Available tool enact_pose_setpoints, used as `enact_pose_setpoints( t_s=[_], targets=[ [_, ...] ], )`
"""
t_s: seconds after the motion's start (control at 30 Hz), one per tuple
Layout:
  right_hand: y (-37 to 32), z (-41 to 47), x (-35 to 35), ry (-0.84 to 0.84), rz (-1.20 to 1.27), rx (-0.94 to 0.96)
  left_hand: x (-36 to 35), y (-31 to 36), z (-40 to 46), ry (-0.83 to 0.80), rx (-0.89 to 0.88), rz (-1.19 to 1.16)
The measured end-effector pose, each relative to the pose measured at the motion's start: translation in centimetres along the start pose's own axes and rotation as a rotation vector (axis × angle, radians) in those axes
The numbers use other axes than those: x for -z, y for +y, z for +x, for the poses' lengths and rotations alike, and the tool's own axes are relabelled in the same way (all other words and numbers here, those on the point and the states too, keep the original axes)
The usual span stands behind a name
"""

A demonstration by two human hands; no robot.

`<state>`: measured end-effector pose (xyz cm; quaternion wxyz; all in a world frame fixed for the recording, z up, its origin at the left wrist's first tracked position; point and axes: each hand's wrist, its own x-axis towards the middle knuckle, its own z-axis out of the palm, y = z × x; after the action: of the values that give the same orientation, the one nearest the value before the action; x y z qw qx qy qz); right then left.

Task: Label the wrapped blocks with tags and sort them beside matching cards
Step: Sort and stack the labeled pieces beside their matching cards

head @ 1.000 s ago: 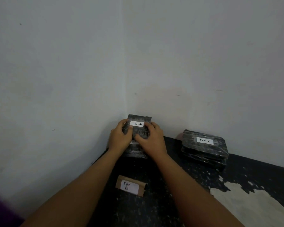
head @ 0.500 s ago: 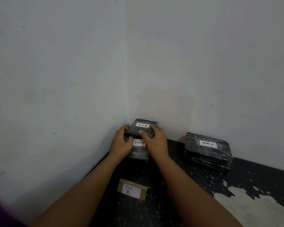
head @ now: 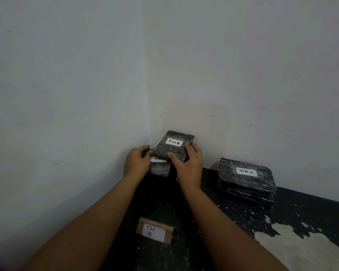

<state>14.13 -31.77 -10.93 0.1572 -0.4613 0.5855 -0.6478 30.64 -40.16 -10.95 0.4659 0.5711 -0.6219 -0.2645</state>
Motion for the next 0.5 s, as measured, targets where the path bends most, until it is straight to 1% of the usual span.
enact_pose_setpoints(
  t_s=[0.13, 0.23, 0.37, 0.43, 0.5],
  targets=[
    [-0.2, 0.3, 0.9, 0.037, 0.019, -0.017, -0.7, 1.4, 1.0, 0.082, -0.042, 0.030],
    [-0.2, 0.3, 1.5, 0.032, 0.017, -0.024, -1.6, 2.1, 1.2, 0.117, 0.034, 0.031],
    [0.0, 0.5, 2.1, 0.026, 0.001, -0.047, -2.3, 4.1, 0.7, 0.107, 0.161, -0.118],
    [0.2, 0.7, 2.4, -0.015, -0.067, -0.054, -1.9, 5.3, -0.3, 0.095, 0.141, -0.084],
    [0.4, 1.0, 2.5, -0.043, -0.107, -0.058, -1.0, 5.4, -1.6, 0.058, 0.036, -0.039]
  ],
)
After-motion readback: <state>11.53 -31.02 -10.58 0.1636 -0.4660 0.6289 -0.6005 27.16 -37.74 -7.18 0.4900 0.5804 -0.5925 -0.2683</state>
